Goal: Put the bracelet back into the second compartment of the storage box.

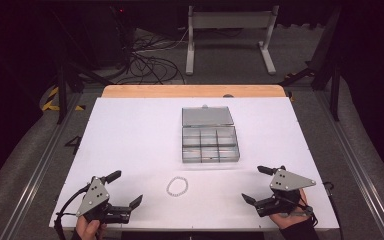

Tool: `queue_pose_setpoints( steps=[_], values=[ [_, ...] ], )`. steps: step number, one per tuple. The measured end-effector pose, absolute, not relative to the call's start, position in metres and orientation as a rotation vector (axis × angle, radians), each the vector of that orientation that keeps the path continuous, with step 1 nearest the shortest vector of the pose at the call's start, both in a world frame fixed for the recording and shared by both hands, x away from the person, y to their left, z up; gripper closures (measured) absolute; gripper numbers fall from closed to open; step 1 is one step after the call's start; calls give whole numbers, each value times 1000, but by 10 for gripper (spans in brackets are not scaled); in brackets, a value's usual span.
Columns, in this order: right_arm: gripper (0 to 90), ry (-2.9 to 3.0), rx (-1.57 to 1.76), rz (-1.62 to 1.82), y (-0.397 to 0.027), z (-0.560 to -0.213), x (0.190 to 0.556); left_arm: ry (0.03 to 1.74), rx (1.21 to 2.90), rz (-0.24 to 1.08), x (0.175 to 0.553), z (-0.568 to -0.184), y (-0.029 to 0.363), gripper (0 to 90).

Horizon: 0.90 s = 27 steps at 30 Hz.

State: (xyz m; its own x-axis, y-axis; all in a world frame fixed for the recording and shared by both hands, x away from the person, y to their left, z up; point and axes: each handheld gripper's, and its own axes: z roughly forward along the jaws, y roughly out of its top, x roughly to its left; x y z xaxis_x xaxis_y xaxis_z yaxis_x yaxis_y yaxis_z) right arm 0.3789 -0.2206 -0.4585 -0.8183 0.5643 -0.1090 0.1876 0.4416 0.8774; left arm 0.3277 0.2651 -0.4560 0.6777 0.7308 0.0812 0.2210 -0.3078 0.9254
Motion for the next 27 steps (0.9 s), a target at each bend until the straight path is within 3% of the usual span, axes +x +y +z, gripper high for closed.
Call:
queue_pose_setpoints(
  steps=[27],
  values=[
    [68, 2340, 623, 1318, -217, -455, 378, 764, 1868, 619, 328, -456, 264, 38]
  ],
)
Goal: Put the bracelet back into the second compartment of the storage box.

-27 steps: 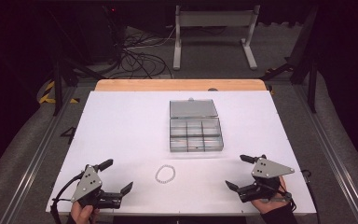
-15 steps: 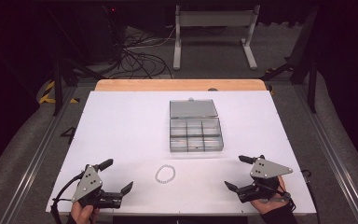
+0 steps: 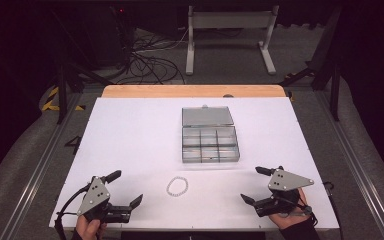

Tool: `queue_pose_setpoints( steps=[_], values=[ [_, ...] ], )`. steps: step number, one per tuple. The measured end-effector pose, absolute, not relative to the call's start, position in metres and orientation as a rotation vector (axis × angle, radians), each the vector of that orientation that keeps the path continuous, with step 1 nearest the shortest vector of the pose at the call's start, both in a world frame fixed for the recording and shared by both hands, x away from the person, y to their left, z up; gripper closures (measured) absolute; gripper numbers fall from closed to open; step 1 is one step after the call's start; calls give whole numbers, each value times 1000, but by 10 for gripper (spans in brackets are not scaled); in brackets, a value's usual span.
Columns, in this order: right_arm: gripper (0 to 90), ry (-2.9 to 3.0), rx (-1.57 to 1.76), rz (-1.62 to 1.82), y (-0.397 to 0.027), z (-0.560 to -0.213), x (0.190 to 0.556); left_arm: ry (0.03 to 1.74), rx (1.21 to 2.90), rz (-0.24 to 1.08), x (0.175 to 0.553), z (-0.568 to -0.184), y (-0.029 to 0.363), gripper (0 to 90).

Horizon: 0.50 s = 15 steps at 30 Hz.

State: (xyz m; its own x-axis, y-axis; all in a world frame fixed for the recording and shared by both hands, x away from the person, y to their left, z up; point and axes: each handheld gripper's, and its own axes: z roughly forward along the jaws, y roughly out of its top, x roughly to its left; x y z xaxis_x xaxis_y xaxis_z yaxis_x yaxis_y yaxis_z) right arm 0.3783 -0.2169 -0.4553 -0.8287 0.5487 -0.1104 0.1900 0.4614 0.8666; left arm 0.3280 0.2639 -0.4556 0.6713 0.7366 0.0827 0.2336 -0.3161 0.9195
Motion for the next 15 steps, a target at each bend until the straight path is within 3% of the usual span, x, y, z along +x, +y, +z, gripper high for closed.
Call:
queue_pose_setpoints(
  steps=[15],
  values=[
    [68, 2369, 564, 1334, -195, -436, 382, 757, 1882, 614, 328, -455, 264, 45]
  ],
)
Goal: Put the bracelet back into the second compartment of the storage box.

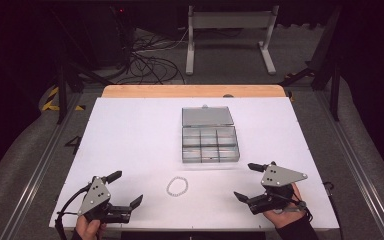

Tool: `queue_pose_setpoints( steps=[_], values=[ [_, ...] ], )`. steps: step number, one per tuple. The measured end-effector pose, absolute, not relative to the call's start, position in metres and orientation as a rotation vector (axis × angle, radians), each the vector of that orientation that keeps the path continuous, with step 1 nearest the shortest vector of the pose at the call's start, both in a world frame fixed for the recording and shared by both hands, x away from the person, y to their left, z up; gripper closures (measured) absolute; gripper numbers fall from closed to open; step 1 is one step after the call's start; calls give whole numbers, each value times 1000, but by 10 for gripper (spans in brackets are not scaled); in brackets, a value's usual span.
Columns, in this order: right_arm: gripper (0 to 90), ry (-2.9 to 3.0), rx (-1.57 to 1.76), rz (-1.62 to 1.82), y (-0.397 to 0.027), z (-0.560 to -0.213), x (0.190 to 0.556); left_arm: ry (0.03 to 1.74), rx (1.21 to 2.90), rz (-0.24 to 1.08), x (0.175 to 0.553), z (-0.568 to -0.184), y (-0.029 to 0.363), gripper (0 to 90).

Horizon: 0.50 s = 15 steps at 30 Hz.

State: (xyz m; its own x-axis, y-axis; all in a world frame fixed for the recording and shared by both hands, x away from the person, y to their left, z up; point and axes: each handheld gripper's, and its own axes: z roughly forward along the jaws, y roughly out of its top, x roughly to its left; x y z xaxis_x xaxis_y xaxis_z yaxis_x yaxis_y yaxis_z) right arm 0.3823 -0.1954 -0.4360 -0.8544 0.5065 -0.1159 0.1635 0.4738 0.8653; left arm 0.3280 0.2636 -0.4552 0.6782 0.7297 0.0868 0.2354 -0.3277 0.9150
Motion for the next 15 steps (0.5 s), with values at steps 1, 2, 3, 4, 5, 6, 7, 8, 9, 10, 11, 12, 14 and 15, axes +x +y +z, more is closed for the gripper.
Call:
queue_pose_setpoints(
  steps=[1, 2, 3, 4, 5, 6, 7, 8, 9, 10, 11, 12, 14, 15],
  values=[
    [68, 2369, 564, 1334, -195, -436, 382, 756, 1883, 613, 328, -455, 263, 45],
    [69, 2375, 553, 1338, -191, -433, 384, 756, 1883, 612, 328, -455, 263, 45],
    [68, 2378, 554, 1344, -189, -432, 385, 757, 1885, 611, 328, -455, 263, 45],
    [69, 2380, 544, 1348, -187, -431, 386, 757, 1885, 611, 328, -455, 263, 45],
    [69, 2383, 543, 1355, -185, -430, 387, 757, 1883, 609, 328, -455, 263, 45],
    [69, 2386, 539, 1362, -183, -429, 388, 757, 1883, 608, 328, -455, 263, 45],
    [69, 2385, 527, 1367, -181, -428, 389, 756, 1881, 603, 329, -456, 263, 45],
    [69, 2388, 525, 1371, -178, -427, 390, 756, 1883, 600, 329, -455, 264, 45],
    [68, 2391, 516, 1369, -176, -426, 391, 756, 1883, 600, 329, -455, 264, 45],
    [69, 2393, 514, 1372, -174, -425, 391, 758, 1882, 594, 329, -456, 263, 45],
    [68, 2397, 506, 1371, -171, -425, 392, 760, 1882, 592, 329, -456, 264, 45],
    [68, 2401, 503, 1371, -169, -424, 393, 760, 1882, 591, 329, -456, 264, 45],
    [68, 2407, 487, 1372, -165, -423, 394, 760, 1882, 591, 329, -456, 264, 45],
    [68, 2407, 487, 1372, -165, -423, 394, 760, 1882, 590, 329, -456, 264, 45]
  ],
)
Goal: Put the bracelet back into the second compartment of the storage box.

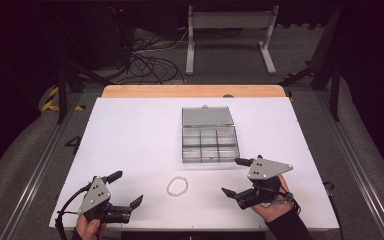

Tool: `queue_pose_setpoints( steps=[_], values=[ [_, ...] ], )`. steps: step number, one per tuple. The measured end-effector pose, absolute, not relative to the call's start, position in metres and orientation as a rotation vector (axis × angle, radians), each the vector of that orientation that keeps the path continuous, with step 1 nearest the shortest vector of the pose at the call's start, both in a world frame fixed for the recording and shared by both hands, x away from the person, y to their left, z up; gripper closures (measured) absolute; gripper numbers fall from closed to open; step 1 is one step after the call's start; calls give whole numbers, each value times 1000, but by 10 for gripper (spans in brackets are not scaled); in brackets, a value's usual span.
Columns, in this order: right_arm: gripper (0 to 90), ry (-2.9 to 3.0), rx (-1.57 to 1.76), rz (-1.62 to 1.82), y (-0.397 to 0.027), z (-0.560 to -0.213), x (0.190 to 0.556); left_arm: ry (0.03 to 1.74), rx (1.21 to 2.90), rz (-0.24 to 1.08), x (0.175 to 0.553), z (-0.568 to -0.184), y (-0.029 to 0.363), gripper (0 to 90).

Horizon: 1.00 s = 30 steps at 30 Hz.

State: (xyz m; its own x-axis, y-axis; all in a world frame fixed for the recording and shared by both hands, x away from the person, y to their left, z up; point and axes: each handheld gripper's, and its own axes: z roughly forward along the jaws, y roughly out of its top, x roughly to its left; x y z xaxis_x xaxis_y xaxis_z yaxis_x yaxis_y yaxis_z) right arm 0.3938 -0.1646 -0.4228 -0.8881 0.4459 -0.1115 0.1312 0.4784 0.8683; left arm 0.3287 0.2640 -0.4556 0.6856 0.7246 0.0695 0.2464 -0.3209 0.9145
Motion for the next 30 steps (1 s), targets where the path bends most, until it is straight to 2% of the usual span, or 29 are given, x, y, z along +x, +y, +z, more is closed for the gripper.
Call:
queue_pose_setpoints(
  steps=[11, 15, 21, 25, 30],
  values=[
    [66, 2433, 437, 1382, -147, -419, 398, 755, 1890, 592, 329, -456, 263, 45],
    [12, 2442, 434, 1392, -140, -419, 401, 751, 1893, 591, 329, -456, 263, 45],
    [11, 2457, 429, 1390, -132, -420, 403, 748, 1895, 594, 330, -456, 263, 45],
    [24, 2461, 419, 1383, -126, -419, 403, 747, 1897, 593, 330, -456, 264, 45],
    [96, 2460, 473, 1372, -115, -421, 405, 749, 1899, 590, 330, -456, 263, 45]
  ],
)
